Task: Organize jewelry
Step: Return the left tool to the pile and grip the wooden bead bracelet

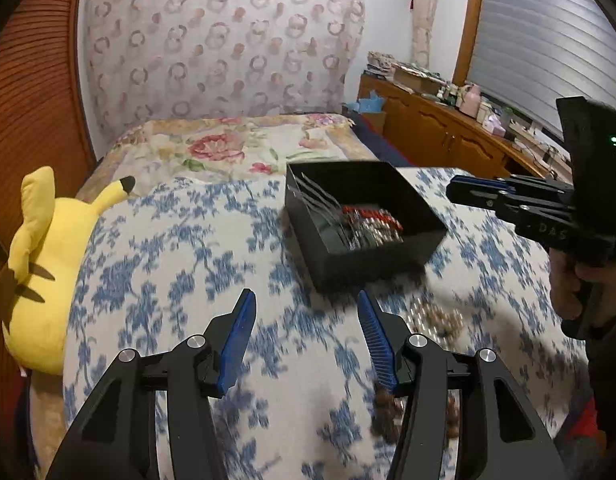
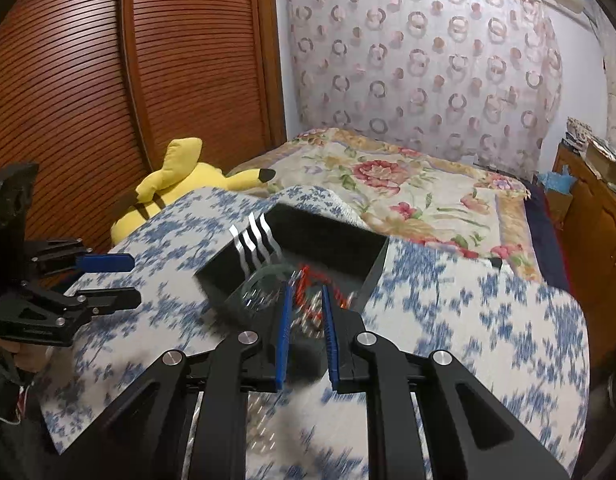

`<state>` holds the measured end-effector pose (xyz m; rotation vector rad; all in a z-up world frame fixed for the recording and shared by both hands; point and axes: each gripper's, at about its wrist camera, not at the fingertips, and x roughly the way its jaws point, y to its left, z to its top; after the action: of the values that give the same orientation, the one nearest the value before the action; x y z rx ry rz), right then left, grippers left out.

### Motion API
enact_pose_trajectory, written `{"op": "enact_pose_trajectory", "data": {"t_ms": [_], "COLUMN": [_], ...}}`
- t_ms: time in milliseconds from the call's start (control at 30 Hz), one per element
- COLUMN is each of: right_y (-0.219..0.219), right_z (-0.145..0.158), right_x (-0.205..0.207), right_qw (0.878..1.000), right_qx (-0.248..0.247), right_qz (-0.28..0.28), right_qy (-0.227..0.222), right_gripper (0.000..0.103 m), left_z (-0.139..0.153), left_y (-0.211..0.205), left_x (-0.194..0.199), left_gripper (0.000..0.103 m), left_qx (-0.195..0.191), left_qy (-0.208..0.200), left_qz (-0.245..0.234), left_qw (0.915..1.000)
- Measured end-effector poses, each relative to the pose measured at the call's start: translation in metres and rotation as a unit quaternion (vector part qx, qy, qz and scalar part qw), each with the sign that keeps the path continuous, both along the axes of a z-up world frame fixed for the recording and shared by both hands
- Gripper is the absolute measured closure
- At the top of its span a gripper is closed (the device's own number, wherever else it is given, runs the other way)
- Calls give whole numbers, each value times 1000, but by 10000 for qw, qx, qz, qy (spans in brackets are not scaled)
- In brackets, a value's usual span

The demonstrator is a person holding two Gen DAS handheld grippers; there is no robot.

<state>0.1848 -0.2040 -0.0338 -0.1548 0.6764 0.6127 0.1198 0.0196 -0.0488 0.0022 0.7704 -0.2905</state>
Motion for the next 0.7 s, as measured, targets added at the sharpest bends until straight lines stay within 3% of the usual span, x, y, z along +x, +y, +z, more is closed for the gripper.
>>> {"op": "enact_pose_trajectory", "data": {"t_ms": [467, 567, 700], "right_y": [-10, -14, -16], "right_z": [-35, -45, -57], "right_x": [-87, -101, -115], "right_qw": [9995, 9991, 9988], "right_qx": [23, 24, -57], "right_qz": [-148, -203, -253], "right_qy": [280, 371, 426], "right_gripper": [85, 76, 76], "left_z": [-34, -41, -46], "left_y": [-12, -13, -16], "left_x": [-51, -55, -57], "left_gripper": [52, 52, 52], "left_qx": [19, 4, -2], "left_qy": [351, 443, 527], "left_qz": [-172, -183, -214], "left_qw": [9992, 9989, 9984]}}
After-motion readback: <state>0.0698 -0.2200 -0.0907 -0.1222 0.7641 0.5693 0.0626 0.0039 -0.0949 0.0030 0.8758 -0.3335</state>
